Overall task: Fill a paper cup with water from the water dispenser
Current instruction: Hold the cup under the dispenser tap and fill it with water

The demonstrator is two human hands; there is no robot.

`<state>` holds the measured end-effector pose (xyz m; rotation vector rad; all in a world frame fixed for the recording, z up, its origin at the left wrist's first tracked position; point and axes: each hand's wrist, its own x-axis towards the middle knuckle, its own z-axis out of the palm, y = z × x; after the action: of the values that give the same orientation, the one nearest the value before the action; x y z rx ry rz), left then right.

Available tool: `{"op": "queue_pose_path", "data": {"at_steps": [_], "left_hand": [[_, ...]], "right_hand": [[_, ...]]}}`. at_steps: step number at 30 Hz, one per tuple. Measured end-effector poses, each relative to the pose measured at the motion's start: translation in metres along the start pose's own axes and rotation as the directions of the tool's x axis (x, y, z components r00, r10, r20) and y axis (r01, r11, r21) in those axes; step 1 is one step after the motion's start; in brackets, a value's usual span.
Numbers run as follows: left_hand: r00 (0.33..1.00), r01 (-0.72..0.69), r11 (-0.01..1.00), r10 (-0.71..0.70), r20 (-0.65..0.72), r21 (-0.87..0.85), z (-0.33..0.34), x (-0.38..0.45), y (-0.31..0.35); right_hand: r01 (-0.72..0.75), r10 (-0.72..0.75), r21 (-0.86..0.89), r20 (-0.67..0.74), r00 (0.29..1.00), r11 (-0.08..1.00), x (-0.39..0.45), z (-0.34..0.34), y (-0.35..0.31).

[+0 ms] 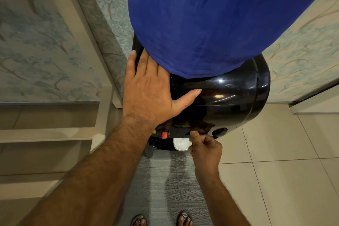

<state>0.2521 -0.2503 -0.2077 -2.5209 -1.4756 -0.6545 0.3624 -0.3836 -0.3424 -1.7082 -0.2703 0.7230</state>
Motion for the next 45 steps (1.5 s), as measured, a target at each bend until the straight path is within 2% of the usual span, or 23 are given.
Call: {"op": "queue_pose_path", "data": {"at_steps": [9,45], "left_hand": [[0.999,0.000,1.000,0.000,0.040,0.010,-0.0010,0.0012,-0.0007],[0.999,-0.001,1.000,0.000,0.038,0.011,-0.0013,0.0006,-0.0007]], "right_hand": [[-0.007,0.007,0.004,0.002,1.000,1.000,0.0012,-0.0003,0.0018],[-0.005,0.004,0.021,0.015,1.000,1.000,-0.0002,-0.0009,-0.0013]]}}
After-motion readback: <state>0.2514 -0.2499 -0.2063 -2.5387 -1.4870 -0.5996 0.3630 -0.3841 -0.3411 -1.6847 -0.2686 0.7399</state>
